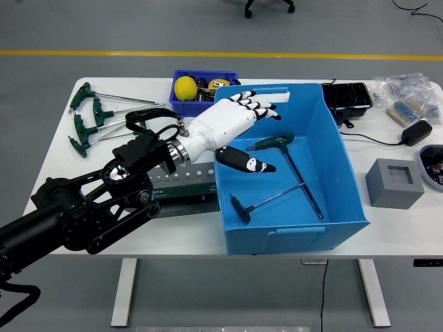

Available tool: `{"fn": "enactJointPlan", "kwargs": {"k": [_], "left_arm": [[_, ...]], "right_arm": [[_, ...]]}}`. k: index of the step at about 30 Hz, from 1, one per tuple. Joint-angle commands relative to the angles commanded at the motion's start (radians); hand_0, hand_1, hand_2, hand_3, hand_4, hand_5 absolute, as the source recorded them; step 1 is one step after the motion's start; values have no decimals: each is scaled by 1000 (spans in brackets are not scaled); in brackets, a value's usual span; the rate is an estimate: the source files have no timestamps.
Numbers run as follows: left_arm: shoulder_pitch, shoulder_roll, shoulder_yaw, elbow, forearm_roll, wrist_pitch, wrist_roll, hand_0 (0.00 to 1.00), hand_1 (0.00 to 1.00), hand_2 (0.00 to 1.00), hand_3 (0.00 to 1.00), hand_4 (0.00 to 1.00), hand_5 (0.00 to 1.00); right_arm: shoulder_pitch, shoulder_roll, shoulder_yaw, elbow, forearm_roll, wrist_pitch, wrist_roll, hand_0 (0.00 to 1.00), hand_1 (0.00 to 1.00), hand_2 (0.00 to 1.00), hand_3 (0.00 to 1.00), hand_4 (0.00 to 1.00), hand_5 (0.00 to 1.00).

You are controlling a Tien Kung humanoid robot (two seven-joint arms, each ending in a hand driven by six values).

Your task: Lift tool from toolbox,place it in box,lift tool from toolbox,place it in box

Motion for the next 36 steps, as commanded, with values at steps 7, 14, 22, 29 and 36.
{"fn": "enactJointPlan", "kwargs": {"k": [7, 14, 22, 29, 36], "left_arm": [[183, 23, -259, -90, -53, 41, 33, 933, 842, 895, 743, 990, 732], [422, -38, -538, -149, -311, 109, 61, 798, 751, 799, 725, 990, 733], [694, -58, -685, -191, -638, 145, -22, 862, 865, 885, 749, 996, 772], [675, -69, -664, -262, -937, 125, -109, 920, 930, 965, 805, 998, 775], [631, -88, -661, -265, -1146, 95, -107, 919, 926, 971, 813, 998, 787]], "right_arm": [[-4, 1, -7, 0, 9, 0, 7, 722, 679, 774, 740, 930, 871], [-5, 2, -27, 0, 39, -2, 19, 722, 679, 774, 740, 930, 871], [5, 6, -48, 0, 72, -9, 23, 722, 679, 773, 738, 929, 872], [7, 9, -39, 0, 56, -8, 18, 719, 678, 773, 737, 928, 873], [7, 8, -19, 0, 14, -4, 12, 718, 678, 772, 734, 927, 872]]}}
